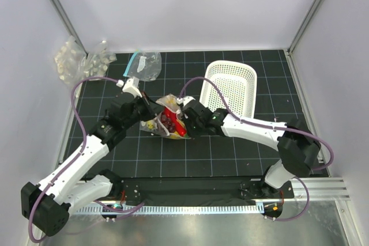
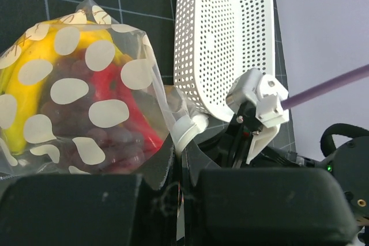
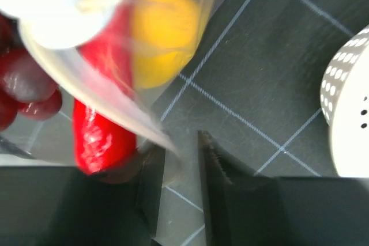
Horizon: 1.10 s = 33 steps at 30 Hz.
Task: Place the food in the zip-top bag and seal the zipper
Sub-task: Adjust the zipper food storage bag at the center of the board.
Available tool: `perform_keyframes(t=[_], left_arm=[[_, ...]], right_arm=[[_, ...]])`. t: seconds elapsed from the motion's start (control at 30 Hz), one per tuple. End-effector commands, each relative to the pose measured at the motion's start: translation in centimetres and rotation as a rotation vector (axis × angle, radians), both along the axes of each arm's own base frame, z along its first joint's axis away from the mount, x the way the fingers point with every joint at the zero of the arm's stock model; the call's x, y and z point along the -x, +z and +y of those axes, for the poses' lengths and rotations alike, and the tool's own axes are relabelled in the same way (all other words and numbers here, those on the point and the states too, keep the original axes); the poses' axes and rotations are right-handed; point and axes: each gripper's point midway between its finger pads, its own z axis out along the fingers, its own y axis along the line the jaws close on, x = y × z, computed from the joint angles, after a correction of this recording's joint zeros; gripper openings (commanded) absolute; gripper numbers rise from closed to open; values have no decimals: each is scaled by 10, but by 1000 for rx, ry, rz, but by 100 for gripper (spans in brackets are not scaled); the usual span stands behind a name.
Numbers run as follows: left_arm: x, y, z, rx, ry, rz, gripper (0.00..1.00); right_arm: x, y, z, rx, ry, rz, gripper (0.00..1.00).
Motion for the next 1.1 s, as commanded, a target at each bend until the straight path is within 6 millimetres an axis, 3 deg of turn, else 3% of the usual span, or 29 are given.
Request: perform_keyframes(t=[0.0, 0.03, 0.17, 0.2, 0.27, 0.3, 0.37, 0.4, 0.5, 0.6, 0.67, 0.73, 0.83, 0.9, 1.03, 1.07], left_arm=[[-4, 32, 0, 43, 5, -92, 5], [-4, 33, 1, 42, 6, -94, 5], [-2, 35, -1, 50, -6, -95, 4], [0, 37, -4, 57, -26, -93, 4], [3, 43, -10, 68, -57, -93, 2], [7, 44, -15, 67, -88, -86, 2], [9, 57, -18, 50, -105, -98, 1], [15, 55, -20, 21, -122, -83, 0], [22, 65, -25, 5, -141, -87, 0], [34, 82, -29, 34, -188, -91, 1], [40, 101, -25, 52, -191, -117, 2], [40, 119, -20, 55, -173, -147, 4], [40, 123, -16, 42, -151, -140, 8], [33, 112, -17, 31, -130, -120, 9], [15, 58, -29, -15, -126, -34, 5], [11, 52, -30, -28, -126, -35, 4]], right_arm=[[7, 4, 3, -21, 9, 10, 11], [8, 8, 4, -40, 10, 4, 1], [6, 50, 8, -169, -12, -71, 1], [2, 73, 8, -207, -26, -110, 1], [-4, 94, 5, -224, -60, -145, 1], [-9, 119, 11, -266, -67, -174, 1], [-13, 137, 15, -281, -73, -184, 1], [-18, 162, 22, -324, -75, -213, 1], [-32, 189, 33, -371, -95, -265, 1], [-48, 191, 43, -386, -109, -296, 1], [-57, 175, 45, -360, -114, -273, 1], [-62, 161, 44, -342, -119, -258, 1], [-69, 146, 26, -323, -149, -244, 1], [-70, 151, 5, -335, -184, -262, 1], [-63, 177, -22, -408, -206, -349, 1], [-59, 172, -25, -409, -199, -351, 1]])
